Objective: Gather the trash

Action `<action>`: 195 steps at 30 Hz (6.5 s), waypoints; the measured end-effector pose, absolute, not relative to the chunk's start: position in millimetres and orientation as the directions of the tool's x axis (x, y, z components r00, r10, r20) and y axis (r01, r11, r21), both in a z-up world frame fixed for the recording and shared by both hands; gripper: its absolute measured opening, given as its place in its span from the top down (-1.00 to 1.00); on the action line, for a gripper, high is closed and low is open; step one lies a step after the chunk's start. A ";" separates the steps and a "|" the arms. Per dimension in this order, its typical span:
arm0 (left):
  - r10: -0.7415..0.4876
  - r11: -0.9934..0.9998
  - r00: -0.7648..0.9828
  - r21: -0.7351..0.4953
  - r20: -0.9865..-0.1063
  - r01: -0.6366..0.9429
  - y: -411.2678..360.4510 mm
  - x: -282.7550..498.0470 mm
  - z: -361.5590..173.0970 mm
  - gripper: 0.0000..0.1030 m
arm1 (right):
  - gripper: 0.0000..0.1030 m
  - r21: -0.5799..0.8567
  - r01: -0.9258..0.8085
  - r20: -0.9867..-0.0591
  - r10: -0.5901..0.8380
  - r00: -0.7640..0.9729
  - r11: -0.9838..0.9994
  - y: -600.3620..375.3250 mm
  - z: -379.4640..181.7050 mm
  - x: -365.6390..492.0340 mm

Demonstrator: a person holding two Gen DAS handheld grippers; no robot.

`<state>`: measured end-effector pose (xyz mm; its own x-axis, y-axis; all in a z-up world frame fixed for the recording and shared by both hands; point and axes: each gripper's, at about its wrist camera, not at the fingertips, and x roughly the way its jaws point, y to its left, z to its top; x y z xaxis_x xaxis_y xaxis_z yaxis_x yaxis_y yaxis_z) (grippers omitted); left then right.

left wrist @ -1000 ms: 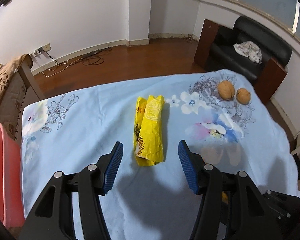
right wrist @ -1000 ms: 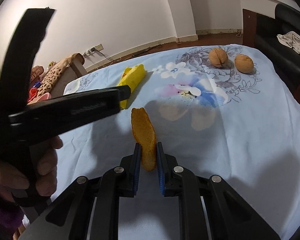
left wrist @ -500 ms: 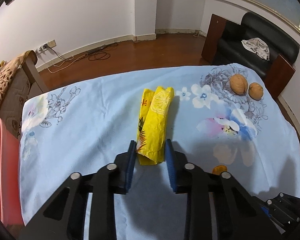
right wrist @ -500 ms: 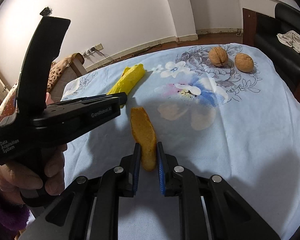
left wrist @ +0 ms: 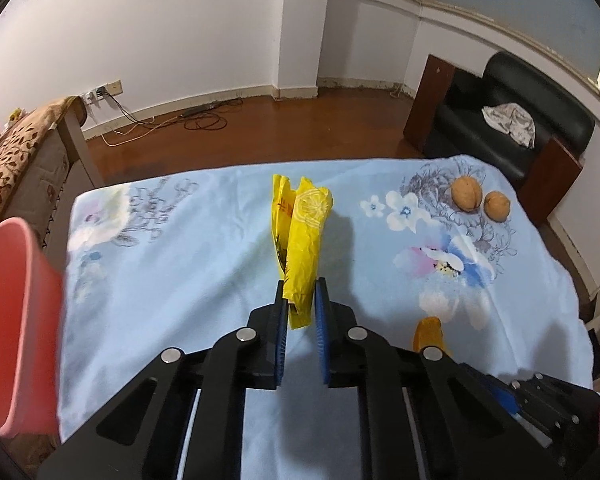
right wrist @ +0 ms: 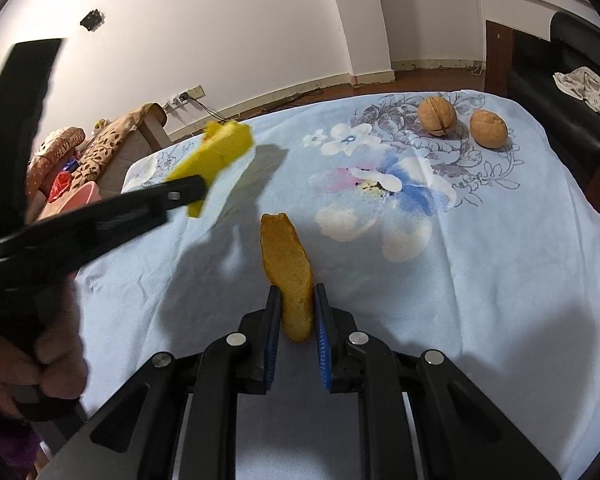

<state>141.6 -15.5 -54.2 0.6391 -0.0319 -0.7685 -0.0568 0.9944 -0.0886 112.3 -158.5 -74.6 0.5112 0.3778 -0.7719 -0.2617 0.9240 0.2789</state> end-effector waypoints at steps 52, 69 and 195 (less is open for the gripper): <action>0.292 0.862 0.749 -0.175 -0.595 -0.475 148.6 -39.6 2.5 0.80 | 0.72 0.204 -0.558 -0.710 0.514 0.481 0.804 2.3 -1.0 87.1; 0.409 0.788 0.703 -0.163 -0.581 -0.593 195.9 -47.4 -11.2 0.80 | 0.71 0.188 -0.669 -0.689 0.582 0.432 0.719 91.5 15.2 91.6; 0.436 0.821 0.715 -0.083 -0.547 -0.565 191.7 -32.4 -23.2 -0.31 | -0.24 0.105 -0.633 -0.692 0.514 0.507 0.767 53.5 -16.2 64.0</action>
